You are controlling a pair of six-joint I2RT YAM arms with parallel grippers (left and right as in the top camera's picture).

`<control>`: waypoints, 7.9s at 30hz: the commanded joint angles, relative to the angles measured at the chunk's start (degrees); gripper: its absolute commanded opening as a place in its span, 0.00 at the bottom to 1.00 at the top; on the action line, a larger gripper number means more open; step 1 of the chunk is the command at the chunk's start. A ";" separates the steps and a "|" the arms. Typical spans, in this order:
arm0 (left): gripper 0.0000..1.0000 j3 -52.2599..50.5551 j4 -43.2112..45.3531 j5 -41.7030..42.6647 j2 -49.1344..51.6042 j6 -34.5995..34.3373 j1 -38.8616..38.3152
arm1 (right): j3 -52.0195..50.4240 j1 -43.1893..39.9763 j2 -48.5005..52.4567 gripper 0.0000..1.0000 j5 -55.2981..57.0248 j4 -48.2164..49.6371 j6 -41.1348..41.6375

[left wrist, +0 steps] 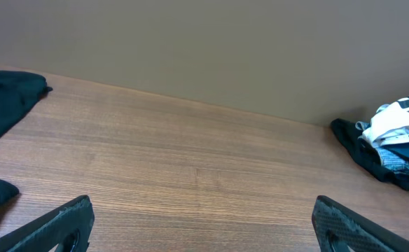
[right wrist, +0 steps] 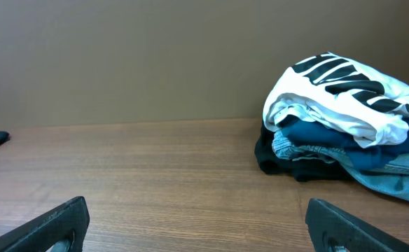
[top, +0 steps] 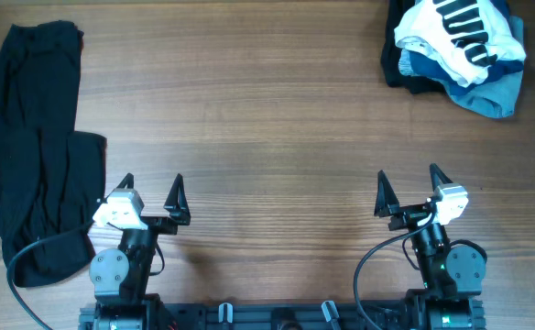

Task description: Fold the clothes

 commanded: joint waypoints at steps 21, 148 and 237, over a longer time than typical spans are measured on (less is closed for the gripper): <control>1.00 -0.33 -0.07 0.68 -0.37 -0.13 -0.20 | -0.07 0.33 -0.20 1.00 0.83 0.26 0.85; 0.04 86.09 -34.56 10.05 94.05 -7.89 5.01 | 59.17 14.91 83.76 0.73 -19.17 -19.39 2.78; 0.04 105.18 -26.60 -31.10 71.25 0.07 -10.32 | 118.55 19.91 96.04 0.04 9.64 -41.03 -14.40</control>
